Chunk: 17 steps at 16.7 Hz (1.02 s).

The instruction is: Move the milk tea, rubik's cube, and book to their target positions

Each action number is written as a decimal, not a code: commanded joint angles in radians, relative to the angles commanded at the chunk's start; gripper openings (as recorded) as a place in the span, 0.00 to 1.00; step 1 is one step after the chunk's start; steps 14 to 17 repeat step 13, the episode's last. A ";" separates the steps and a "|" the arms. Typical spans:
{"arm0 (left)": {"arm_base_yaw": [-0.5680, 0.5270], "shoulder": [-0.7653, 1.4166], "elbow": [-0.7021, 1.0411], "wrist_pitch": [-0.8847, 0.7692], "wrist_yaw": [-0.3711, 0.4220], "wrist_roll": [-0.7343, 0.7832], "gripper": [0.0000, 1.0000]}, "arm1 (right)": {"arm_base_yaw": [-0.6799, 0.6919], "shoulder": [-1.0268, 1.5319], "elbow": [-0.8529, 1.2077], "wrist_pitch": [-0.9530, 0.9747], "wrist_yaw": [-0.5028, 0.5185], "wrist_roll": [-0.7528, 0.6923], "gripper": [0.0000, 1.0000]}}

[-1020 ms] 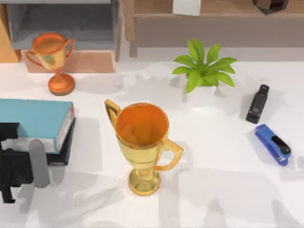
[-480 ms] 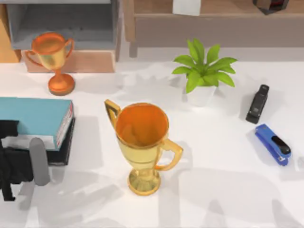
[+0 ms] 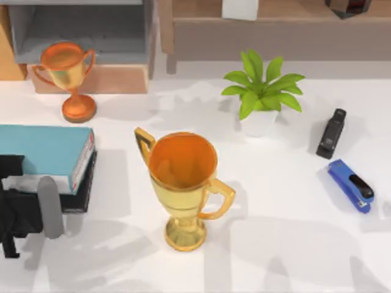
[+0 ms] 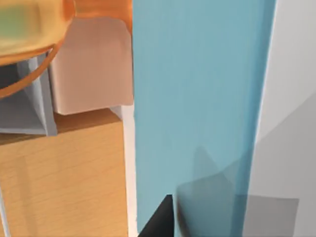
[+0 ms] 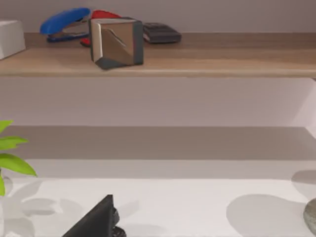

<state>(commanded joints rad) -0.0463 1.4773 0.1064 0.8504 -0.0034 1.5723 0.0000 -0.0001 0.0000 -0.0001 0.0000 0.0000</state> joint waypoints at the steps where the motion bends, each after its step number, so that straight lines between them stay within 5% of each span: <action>1: 0.000 0.000 0.000 0.000 0.000 0.000 0.53 | 0.000 0.000 0.000 0.000 0.000 0.000 1.00; 7: 0.000 0.000 0.000 0.000 0.000 0.000 0.98 | 0.000 0.000 0.000 0.000 0.000 0.000 1.00; 17: 0.000 0.000 0.000 0.000 0.000 0.000 1.00 | 0.000 0.000 0.000 0.000 0.000 0.000 1.00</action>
